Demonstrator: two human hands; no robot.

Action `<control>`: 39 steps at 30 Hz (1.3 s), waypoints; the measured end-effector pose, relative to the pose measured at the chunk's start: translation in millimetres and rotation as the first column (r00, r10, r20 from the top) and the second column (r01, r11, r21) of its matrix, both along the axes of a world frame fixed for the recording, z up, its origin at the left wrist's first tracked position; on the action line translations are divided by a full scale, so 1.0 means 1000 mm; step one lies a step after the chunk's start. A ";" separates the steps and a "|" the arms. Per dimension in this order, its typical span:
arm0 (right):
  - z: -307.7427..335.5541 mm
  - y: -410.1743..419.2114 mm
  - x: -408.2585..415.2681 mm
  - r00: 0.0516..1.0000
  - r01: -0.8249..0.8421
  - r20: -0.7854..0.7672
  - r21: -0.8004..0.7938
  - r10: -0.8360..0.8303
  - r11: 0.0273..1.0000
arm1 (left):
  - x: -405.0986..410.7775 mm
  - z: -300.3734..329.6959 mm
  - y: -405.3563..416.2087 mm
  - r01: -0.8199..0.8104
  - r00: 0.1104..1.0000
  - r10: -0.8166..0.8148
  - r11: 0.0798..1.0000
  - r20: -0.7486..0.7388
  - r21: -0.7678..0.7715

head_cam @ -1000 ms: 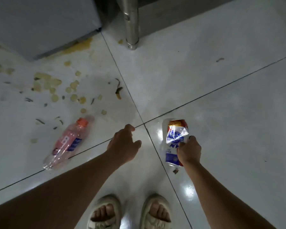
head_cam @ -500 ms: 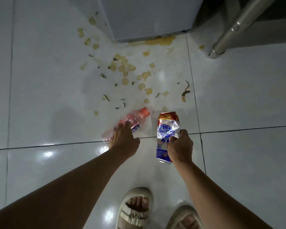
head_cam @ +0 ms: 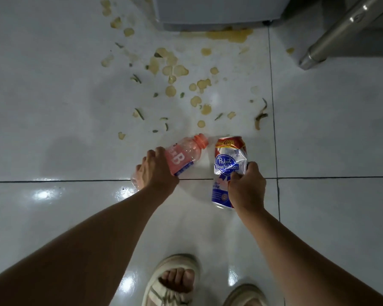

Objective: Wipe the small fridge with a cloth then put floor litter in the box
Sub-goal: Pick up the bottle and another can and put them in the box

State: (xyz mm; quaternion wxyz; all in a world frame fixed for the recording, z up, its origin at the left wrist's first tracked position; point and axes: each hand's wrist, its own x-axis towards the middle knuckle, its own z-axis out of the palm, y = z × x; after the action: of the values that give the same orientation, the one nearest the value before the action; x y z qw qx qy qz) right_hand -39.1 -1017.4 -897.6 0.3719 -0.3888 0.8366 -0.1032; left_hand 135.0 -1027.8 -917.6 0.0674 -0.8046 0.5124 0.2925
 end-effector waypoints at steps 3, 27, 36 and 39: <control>0.030 -0.002 -0.012 1.000 0.017 -0.009 -0.007 -0.017 1.000 | -0.012 0.031 0.000 -0.045 0.998 0.046 0.999 -0.043 0.024; 0.570 -0.030 -0.119 0.928 0.334 -0.061 -0.300 -0.368 0.893 | -0.130 0.577 -0.074 0.133 0.898 -0.232 0.953 -0.373 -0.271; 0.739 0.044 -0.185 0.792 0.519 -0.027 -0.496 -0.609 0.696 | -0.209 0.760 -0.045 0.333 0.747 -0.505 0.847 -0.433 -0.415; 0.782 0.082 -0.210 0.720 0.578 -0.024 -0.531 -0.694 0.619 | -0.245 0.804 -0.023 0.394 0.664 -0.596 0.792 -0.452 -0.466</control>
State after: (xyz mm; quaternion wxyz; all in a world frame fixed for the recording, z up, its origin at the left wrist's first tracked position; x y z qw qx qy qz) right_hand -249.1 -935.2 -115.6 0.1016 -0.1545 0.9015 -0.3912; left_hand -109.6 -1050.6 -113.4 -0.1484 -0.5028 0.7506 0.4021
